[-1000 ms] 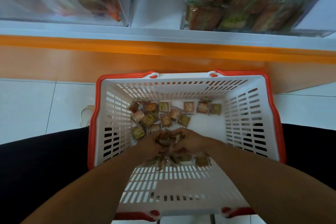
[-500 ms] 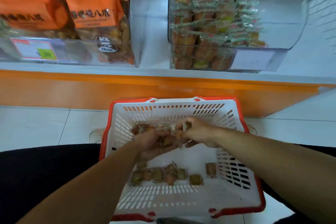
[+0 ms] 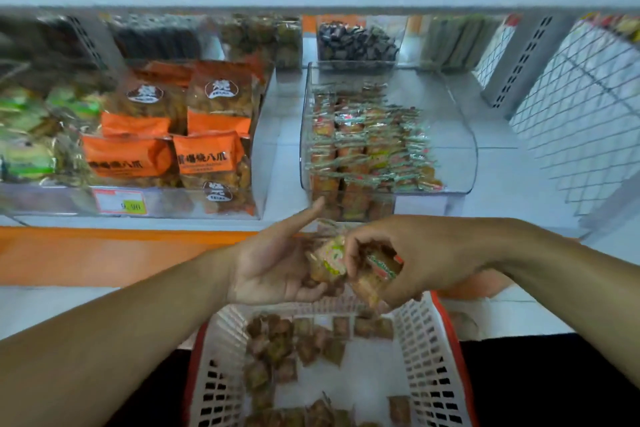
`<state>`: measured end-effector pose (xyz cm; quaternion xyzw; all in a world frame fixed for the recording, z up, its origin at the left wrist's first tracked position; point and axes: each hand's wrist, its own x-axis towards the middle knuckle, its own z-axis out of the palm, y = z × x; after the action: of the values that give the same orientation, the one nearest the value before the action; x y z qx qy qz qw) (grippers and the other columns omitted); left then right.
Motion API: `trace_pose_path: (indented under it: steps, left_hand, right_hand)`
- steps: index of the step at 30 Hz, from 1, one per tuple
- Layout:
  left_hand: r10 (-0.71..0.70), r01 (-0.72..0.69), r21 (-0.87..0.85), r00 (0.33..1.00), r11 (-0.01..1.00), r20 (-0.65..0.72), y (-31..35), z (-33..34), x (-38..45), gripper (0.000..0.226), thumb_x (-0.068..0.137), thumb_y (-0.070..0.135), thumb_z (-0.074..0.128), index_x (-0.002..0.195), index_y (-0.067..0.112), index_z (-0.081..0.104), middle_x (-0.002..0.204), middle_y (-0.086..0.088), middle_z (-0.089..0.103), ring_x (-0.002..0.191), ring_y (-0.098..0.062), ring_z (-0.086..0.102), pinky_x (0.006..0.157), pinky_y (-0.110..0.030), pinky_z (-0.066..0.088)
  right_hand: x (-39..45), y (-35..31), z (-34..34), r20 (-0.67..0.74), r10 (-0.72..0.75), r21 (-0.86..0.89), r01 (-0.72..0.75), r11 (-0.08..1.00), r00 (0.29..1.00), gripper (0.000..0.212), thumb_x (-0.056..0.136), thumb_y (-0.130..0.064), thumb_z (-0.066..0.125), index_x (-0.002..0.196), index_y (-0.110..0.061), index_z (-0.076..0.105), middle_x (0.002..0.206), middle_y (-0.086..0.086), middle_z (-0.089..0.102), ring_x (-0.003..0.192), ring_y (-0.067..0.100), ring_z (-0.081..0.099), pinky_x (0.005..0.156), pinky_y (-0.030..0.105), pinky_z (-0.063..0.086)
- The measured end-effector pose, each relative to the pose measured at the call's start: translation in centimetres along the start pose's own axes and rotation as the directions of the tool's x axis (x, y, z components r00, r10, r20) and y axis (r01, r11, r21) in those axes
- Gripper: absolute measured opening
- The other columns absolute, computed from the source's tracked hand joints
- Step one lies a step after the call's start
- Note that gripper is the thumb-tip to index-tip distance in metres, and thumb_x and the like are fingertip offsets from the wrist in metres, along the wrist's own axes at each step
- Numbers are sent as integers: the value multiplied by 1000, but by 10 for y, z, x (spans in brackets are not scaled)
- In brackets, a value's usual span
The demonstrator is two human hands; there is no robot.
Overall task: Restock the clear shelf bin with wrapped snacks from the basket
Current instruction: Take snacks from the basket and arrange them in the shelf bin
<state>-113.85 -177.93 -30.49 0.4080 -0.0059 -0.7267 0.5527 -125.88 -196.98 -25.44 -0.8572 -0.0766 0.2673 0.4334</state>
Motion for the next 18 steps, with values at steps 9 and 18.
trace_pose_path:
  steps: [9,18]
  left_hand:
    - [218,-252,-141,951,957,-221,17,18,13,46,69,29,82,110,11,68,101,-16,69,77,-23,69,56,-22,59]
    - [361,-398,-125,901,909,-238,7,25,23,26,75,38,75,84,15,82,85,-9,74,68,-13,71,55,-23,59]
  right_hand:
    - [-12,4,-32,-155,125,310,-72,948,980,38,71,-22,90,103,-28,71,89,-13,67,75,11,66,65,31,58]
    - [-11,11,-37,8,-58,805,28,593,998,42,95,0,52,136,-10,58,139,17,56,124,40,56,92,40,52]
